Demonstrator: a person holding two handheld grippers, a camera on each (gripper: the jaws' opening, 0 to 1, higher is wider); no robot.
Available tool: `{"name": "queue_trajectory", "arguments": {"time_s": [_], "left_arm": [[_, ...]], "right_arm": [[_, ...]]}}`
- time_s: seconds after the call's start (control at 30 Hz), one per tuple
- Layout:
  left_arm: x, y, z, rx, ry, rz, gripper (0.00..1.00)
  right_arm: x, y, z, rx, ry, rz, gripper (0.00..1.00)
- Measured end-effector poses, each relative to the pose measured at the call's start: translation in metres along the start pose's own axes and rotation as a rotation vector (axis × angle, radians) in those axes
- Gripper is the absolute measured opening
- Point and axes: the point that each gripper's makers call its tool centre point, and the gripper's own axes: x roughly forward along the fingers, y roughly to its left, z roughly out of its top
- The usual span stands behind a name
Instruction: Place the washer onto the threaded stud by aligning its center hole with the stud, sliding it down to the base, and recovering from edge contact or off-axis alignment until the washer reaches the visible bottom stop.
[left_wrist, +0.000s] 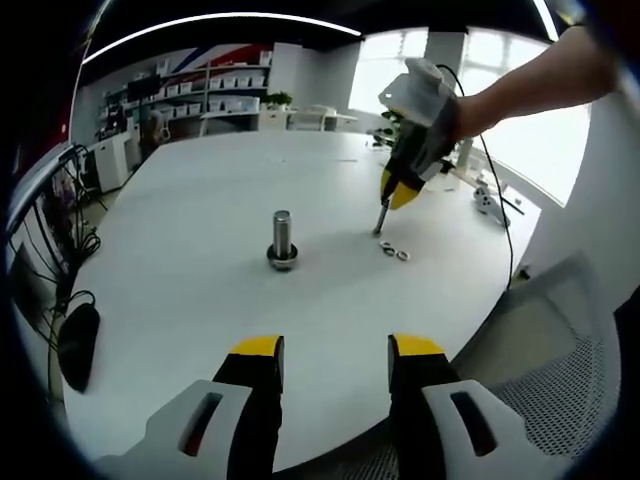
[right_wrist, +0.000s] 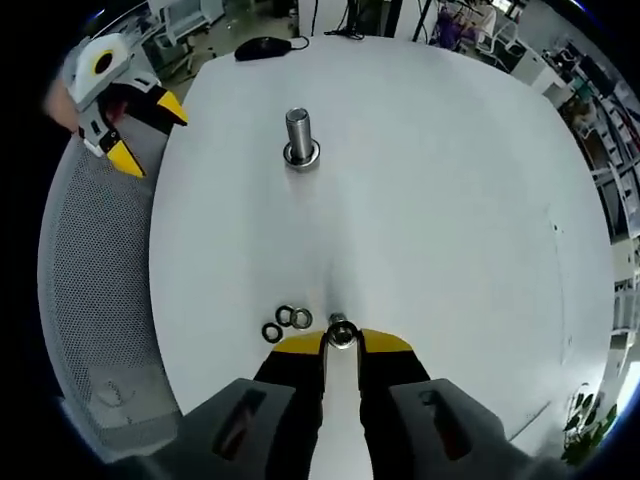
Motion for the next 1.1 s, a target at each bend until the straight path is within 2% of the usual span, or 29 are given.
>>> {"name": "queue_trajectory", "arguments": {"time_s": [0.53,0.83,0.97,1.1], "left_arm": [[0.001,0.001,-0.002,0.000,0.012,0.002,0.38],[0.001,0.001,-0.003,-0.001,0.017,0.001,0.38],[0.001,0.001,-0.003,-0.008,0.016,0.000,0.37],[0.001,0.001,-0.003,-0.006,0.019,-0.001,0.37]], "right_arm": [[0.033,-0.001,-0.015,0.048,0.029,0.012,0.14],[0.037,0.003,-0.014,0.072,0.028,0.023,0.14],[0.040,0.006,-0.015,0.055,0.034,0.024,0.15],[0.040,0.006,-0.014,0.082,0.022,0.024,0.15]]}}
